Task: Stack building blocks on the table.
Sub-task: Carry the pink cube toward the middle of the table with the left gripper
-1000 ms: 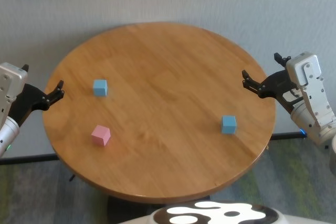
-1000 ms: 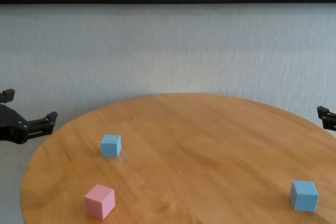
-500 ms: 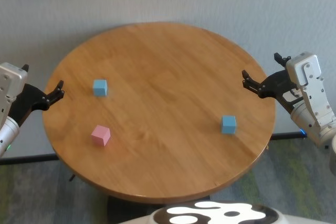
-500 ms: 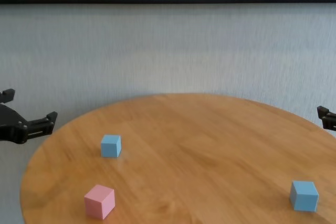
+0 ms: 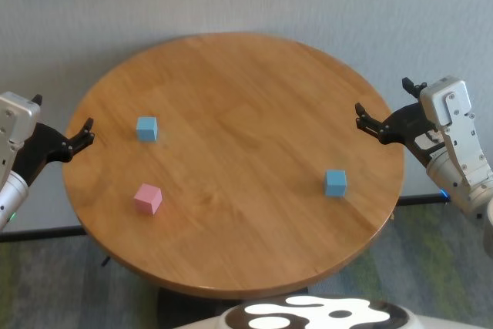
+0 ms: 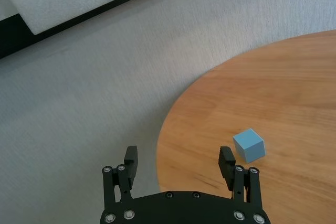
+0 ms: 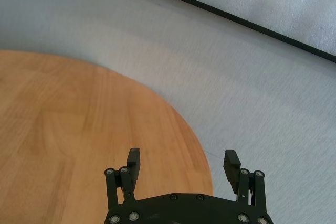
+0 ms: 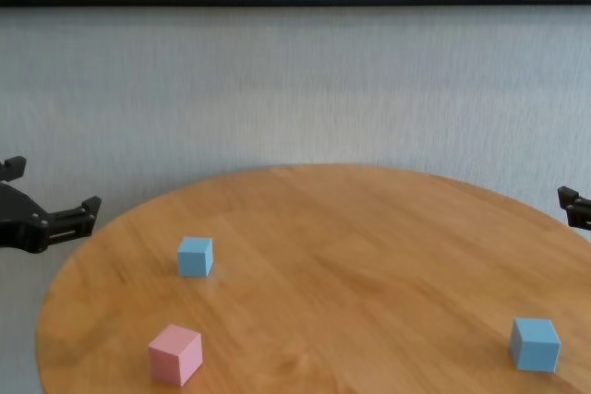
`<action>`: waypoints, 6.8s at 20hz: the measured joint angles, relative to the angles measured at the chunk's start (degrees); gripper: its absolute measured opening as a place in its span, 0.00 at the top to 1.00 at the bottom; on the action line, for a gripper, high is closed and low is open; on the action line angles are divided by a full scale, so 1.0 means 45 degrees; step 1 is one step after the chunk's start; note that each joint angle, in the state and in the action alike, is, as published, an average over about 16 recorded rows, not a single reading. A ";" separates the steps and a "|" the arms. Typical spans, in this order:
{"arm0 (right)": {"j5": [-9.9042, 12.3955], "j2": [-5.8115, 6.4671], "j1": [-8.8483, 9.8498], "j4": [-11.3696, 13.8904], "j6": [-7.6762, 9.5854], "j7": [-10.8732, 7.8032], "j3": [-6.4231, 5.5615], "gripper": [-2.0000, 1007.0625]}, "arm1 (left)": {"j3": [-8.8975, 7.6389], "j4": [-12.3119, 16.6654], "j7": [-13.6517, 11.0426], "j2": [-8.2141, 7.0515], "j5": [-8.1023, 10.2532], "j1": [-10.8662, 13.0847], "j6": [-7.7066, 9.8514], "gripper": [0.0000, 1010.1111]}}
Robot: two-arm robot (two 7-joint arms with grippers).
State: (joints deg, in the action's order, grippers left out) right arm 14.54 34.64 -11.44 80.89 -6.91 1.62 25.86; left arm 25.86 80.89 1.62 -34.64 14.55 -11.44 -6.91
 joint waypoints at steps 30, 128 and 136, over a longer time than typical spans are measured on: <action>0.0000 0.0000 0.0000 0.0000 0.0000 0.0000 0.0000 0.00 | -0.0249 0.1975 -0.3392 -0.1208 0.2170 0.0508 0.3448 0.01; 0.0000 0.0000 0.0000 0.0000 -0.0001 0.0000 0.0000 0.00 | 0.0140 0.0633 -0.5113 0.1478 0.0909 -0.1233 0.9549 0.15; 0.0000 0.0000 0.0000 0.0000 0.0000 0.0000 0.0000 0.00 | 0.0138 0.0651 -0.5109 0.1470 0.0926 -0.1224 0.9545 0.40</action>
State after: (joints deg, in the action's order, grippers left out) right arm 14.54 34.64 -11.44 80.89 -6.91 1.62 25.86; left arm 26.48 83.82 -21.37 -28.03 18.72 -16.94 36.05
